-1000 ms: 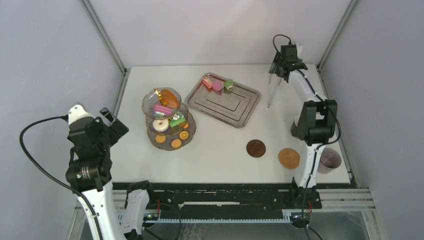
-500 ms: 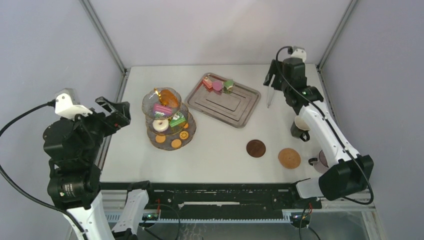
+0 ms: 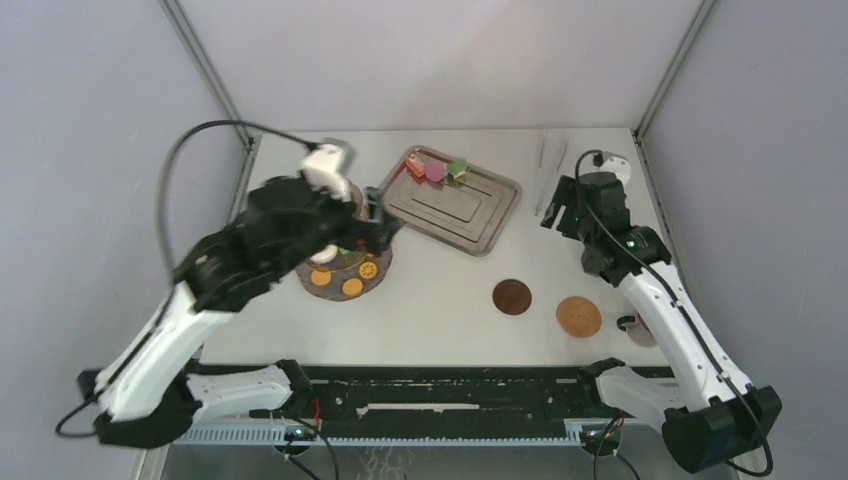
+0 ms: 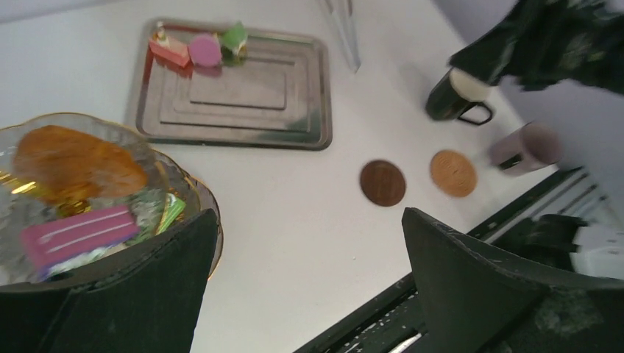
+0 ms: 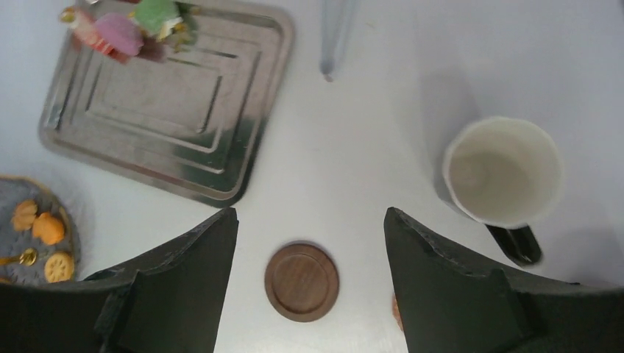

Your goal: Serve the afternoon tea

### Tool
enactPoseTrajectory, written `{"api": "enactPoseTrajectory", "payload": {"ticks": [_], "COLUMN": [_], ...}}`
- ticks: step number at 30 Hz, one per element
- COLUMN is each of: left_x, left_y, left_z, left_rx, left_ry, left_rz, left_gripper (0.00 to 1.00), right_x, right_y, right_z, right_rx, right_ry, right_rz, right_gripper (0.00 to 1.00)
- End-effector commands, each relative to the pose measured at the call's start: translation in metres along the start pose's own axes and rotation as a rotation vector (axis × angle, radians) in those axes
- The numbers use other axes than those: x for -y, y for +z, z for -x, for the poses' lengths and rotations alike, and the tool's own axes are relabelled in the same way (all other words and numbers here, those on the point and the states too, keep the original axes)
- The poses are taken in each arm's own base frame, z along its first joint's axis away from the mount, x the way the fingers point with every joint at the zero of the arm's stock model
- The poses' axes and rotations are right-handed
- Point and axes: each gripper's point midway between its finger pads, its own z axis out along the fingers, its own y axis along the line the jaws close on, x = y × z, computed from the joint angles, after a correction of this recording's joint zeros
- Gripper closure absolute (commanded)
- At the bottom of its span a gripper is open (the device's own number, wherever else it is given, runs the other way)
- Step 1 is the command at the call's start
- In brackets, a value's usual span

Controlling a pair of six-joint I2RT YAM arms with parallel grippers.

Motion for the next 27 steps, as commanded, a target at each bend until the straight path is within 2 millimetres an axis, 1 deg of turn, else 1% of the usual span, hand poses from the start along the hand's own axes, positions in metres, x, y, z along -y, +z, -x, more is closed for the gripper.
{"api": "enactPoseTrajectory", "payload": {"ticks": [1, 5, 6, 8, 11, 13, 15, 16, 17, 21, 25, 27], "left_x": [0.014, 0.041, 0.047, 0.057, 0.07, 0.074, 0.076, 0.076, 0.077, 0.075, 0.075, 0.073], "left_y": [0.047, 0.081, 0.091, 0.104, 0.115, 0.121, 0.125, 0.126, 0.128, 0.132, 0.137, 0.138], "left_z": [-0.01, -0.046, -0.057, -0.074, -0.094, -0.103, -0.11, -0.112, -0.113, -0.118, -0.124, -0.129], "left_rx": [-0.034, -0.146, -0.177, -0.224, -0.281, -0.304, -0.318, -0.323, -0.328, -0.344, -0.366, -0.376], "left_ry": [0.052, 0.067, 0.08, 0.098, 0.113, 0.111, 0.112, 0.117, 0.125, 0.162, 0.17, 0.174], "left_rz": [0.068, 0.013, 0.006, -0.01, -0.039, -0.049, -0.056, -0.058, -0.06, -0.052, -0.054, -0.042], "left_gripper": [0.0, 0.0, 0.0, 0.0, 0.0, 0.0, 0.0, 0.0, 0.0, 0.0, 0.0, 0.0], "right_x": [0.057, 0.106, 0.115, 0.123, 0.126, 0.13, 0.129, 0.128, 0.132, 0.143, 0.144, 0.139], "right_y": [-0.012, -0.014, -0.014, -0.012, -0.005, 0.0, 0.004, 0.005, 0.007, 0.018, 0.027, 0.033], "right_z": [-0.022, -0.04, -0.042, -0.044, -0.044, -0.045, -0.043, -0.042, -0.043, -0.051, -0.054, -0.056], "right_rx": [-0.037, -0.055, -0.052, -0.046, -0.041, -0.021, 0.017, 0.027, 0.032, -0.001, 0.002, -0.016], "right_ry": [0.095, 0.177, 0.2, 0.238, 0.239, 0.226, 0.245, 0.266, 0.284, 0.354, 0.381, 0.375], "right_rz": [-0.232, -0.405, -0.422, -0.388, -0.311, -0.286, -0.227, -0.203, -0.206, -0.222, -0.191, -0.143], "right_gripper": [0.2, 0.19, 0.19, 0.19, 0.19, 0.2, 0.2, 0.19, 0.19, 0.17, 0.15, 0.13]}}
